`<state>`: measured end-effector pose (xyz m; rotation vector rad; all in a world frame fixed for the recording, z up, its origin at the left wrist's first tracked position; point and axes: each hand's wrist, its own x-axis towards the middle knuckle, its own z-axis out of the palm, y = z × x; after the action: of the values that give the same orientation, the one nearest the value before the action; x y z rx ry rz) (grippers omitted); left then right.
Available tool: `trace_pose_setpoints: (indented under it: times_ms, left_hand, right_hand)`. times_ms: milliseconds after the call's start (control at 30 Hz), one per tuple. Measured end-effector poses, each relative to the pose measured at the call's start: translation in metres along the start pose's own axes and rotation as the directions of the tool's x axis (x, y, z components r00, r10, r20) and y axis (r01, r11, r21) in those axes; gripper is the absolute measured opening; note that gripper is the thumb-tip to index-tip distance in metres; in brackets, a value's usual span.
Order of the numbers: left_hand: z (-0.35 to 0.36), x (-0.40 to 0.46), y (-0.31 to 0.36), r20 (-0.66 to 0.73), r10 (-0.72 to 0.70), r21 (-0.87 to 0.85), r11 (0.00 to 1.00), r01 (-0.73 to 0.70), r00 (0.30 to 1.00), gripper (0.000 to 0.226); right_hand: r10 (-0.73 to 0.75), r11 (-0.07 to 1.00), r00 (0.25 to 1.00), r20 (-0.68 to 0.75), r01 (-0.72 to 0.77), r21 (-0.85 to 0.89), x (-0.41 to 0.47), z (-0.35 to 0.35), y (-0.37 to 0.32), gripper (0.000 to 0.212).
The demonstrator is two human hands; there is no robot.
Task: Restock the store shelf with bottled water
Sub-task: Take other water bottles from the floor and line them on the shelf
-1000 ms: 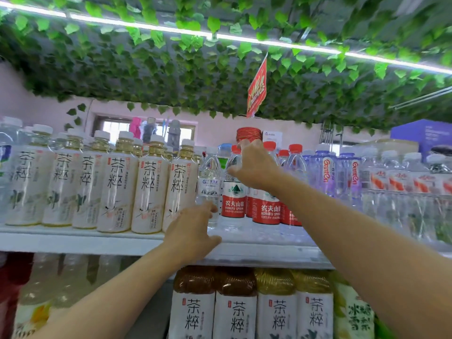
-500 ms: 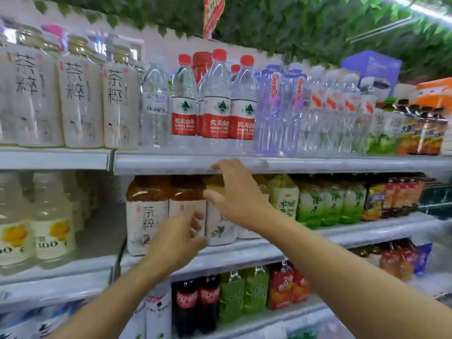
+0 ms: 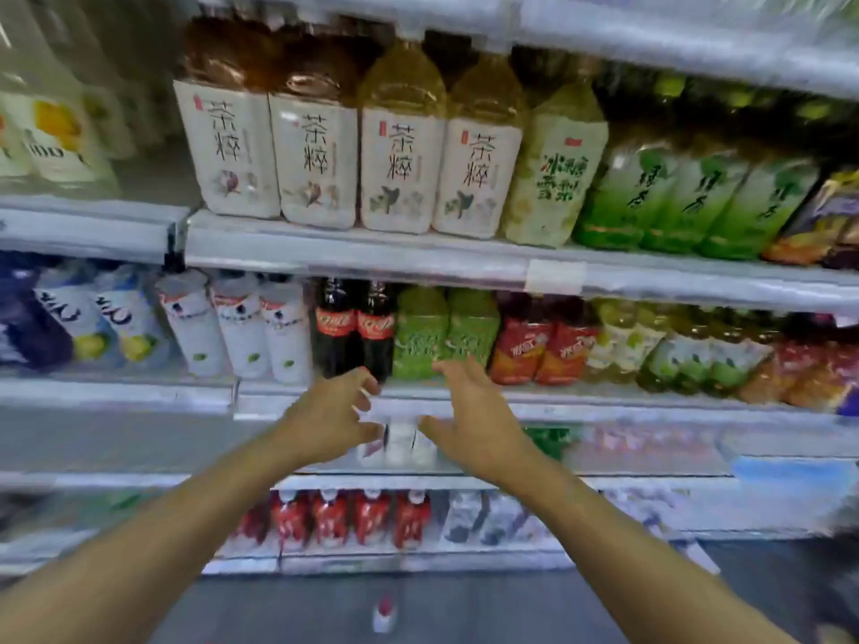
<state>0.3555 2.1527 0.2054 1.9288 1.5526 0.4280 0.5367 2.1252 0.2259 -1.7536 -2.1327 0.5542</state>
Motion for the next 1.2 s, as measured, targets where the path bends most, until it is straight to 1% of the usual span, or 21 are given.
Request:
trace_pose_setpoints:
  times_ms: [133,233,367,467,533,633,800,933,1033,1200]
  left_hand:
    - [0.063,-0.021,-0.026,0.048,-0.124,-0.014,0.992,0.125,0.991,0.038]
    - [0.105,-0.036,-0.049,0.106,-0.194,0.001,0.981,0.195,0.975,0.034]
    - [0.154,-0.053,-0.085,0.16,-0.303,0.038,0.953,0.3,0.94,0.04]
    - [0.19,-0.062,-0.115,0.231,-0.384,0.07,0.923,0.378,0.894,0.044]
    - [0.213,-0.066,-0.137,0.264,-0.414,0.089,0.91,0.405,0.871,0.044]
    - [0.247,-0.069,-0.169,0.3,-0.443,0.109,0.896,0.431,0.845,0.045]
    - [0.303,-0.068,-0.227,0.363,-0.467,0.113,0.881,0.459,0.806,0.048]
    - [0.345,-0.059,-0.271,0.374,-0.48,0.139,0.875,0.464,0.793,0.05]
    - [0.378,-0.047,-0.308,0.365,-0.481,0.153,0.876,0.458,0.797,0.049]
    - [0.438,-0.021,-0.372,0.36,-0.478,0.179,0.878,0.444,0.801,0.05]
  right_hand:
    - [0.025,1.0,0.984,0.175,-0.025,0.0,-0.026,0.052,0.05,0.065]
    - [0.095,0.994,0.953,0.288,-0.108,0.029,-0.043,0.094,0.08,0.067]
    - [0.151,0.986,0.909,0.387,-0.169,0.011,-0.063,0.148,0.114,0.06]
    - [0.192,0.976,0.873,0.448,-0.217,0.005,-0.075,0.19,0.137,0.061]
    - [0.218,0.969,0.851,0.478,-0.248,0.0,-0.082,0.219,0.151,0.062]
    - [0.272,0.954,0.798,0.538,-0.298,-0.04,-0.086,0.259,0.169,0.062]
    - [0.33,0.934,0.748,0.576,-0.347,-0.084,-0.084,0.329,0.198,0.07]
    - [0.362,0.921,0.73,0.58,-0.376,-0.103,-0.076,0.387,0.221,0.071]
    - [0.382,0.909,0.727,0.57,-0.406,-0.093,-0.066,0.435,0.241,0.069]
    - [0.394,0.904,0.747,0.535,-0.419,-0.081,-0.046,0.521,0.281,0.068]
